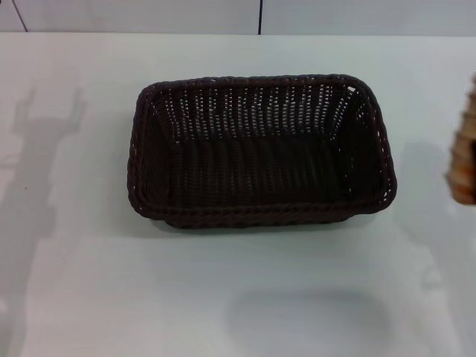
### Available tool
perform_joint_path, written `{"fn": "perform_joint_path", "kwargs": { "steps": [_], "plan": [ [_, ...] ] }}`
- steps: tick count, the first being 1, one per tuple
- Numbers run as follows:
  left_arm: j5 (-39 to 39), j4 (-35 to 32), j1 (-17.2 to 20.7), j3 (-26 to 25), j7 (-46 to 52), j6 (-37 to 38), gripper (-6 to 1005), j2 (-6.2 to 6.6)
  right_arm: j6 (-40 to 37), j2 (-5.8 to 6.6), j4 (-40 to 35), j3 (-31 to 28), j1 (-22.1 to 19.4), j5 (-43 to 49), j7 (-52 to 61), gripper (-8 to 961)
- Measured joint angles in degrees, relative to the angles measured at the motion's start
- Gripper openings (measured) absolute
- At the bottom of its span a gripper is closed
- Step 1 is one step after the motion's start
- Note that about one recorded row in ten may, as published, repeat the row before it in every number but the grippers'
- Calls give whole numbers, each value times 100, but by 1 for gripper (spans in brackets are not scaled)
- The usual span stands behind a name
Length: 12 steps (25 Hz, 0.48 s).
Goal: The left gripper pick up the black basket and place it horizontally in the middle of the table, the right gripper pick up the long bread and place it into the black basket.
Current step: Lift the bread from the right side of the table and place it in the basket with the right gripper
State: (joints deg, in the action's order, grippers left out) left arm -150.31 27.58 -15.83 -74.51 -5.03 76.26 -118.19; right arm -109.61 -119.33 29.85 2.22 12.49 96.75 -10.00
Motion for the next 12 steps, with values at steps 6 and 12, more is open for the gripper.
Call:
{"fn": "perform_joint_path", "kwargs": {
  "steps": [6, 12],
  "plan": [
    [2, 0, 36, 0, 17, -3, 802, -5, 1091, 12, -90, 22, 979, 99, 51, 534],
    [2, -2, 55, -2, 20, 0, 802, -12, 2343, 3, 78, -172, 1400, 294, 151, 493]
  ]
}}
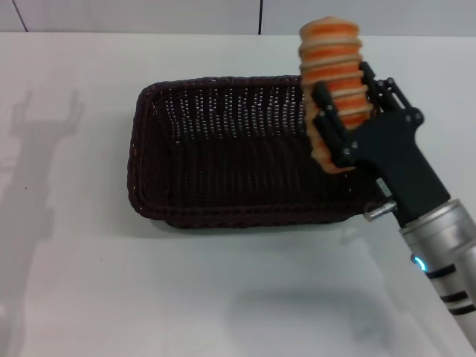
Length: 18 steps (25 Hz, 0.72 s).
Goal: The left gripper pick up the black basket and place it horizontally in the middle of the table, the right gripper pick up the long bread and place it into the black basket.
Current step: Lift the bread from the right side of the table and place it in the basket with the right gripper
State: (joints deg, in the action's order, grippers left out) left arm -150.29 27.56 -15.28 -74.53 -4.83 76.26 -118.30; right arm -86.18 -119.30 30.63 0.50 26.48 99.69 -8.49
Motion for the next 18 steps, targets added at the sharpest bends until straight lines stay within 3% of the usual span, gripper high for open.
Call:
{"fn": "perform_joint_path", "kwargs": {
  "steps": [2, 13, 18],
  "plan": [
    [0, -4, 4, 0, 0, -6, 802, 3, 72, 1, 24, -29, 8, 1, 7, 473],
    [-1, -158, -57, -13, 0, -33, 802, 3, -24, 22, 45, -143, -146, -48, 162, 845],
    [32, -222, -27, -47, 0, -33, 802, 1, -1197, -1, -79, -831, -1122, -563, 134, 845]
  ]
}}
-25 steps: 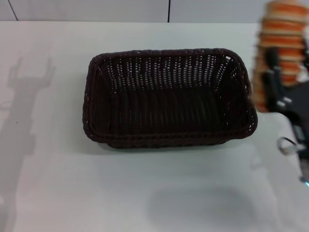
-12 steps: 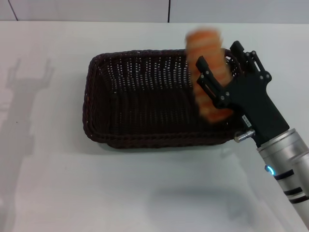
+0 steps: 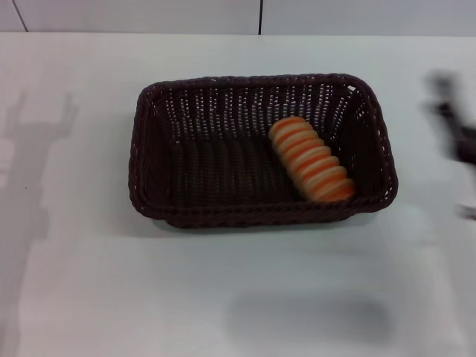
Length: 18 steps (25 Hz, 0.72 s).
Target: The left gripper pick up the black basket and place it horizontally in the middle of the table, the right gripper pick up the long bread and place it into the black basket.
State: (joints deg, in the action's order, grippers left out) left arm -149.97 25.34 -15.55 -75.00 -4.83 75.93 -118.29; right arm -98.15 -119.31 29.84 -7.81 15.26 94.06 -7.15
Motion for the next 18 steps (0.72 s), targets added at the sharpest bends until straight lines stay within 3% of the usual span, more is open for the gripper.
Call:
{"fn": "perform_joint_path", "kwargs": {
  "steps": [2, 3, 7, 18],
  "plan": [
    [20, -92, 21, -32, 0, 1, 802, -1, -701, 2, -65, -578, -696, -525, 90, 845],
    [20, -92, 21, -32, 0, 1, 802, -1, -701, 2, -65, -578, -696, -525, 90, 845],
    [25, -297, 26, -87, 0, 1, 802, -11, -1205, -15, -314, -888, -1333, -1802, 669, 845],
    [38, -690, 4, -85, 13, -125, 802, -38, -1246, -45, -444, -851, -1590, -2190, 927, 845]
  ]
}}
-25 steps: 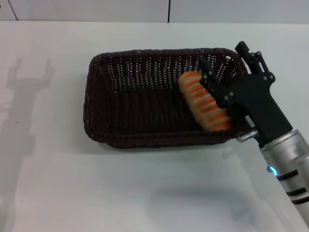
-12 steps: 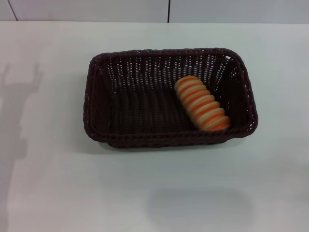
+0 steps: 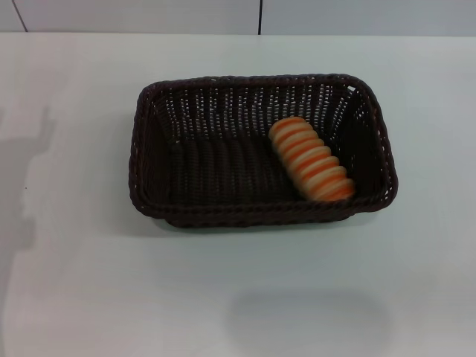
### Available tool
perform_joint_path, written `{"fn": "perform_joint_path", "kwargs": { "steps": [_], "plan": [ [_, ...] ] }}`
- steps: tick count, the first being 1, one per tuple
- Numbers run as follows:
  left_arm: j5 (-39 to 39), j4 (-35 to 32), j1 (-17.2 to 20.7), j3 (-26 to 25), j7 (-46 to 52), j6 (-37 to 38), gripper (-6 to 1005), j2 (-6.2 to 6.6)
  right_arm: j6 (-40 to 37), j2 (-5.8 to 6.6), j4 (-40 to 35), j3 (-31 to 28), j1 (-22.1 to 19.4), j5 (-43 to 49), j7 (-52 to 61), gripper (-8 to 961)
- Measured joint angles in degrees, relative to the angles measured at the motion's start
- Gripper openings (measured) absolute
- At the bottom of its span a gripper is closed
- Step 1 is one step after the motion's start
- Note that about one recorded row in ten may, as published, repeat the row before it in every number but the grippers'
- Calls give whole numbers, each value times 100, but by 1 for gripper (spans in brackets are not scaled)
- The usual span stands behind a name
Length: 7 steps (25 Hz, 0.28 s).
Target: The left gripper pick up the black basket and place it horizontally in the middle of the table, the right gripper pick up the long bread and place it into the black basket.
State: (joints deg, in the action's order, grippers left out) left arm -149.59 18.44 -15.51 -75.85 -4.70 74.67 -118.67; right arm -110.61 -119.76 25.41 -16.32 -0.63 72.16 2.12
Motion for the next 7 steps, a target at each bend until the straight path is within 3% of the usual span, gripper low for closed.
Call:
{"fn": "perform_joint_path", "kwargs": {
  "steps": [7],
  "plan": [
    [75, -50, 20, 0, 3, -6, 802, 2, 47, -3, -10, -4, 20, -7, -4, 845]
  ]
}}
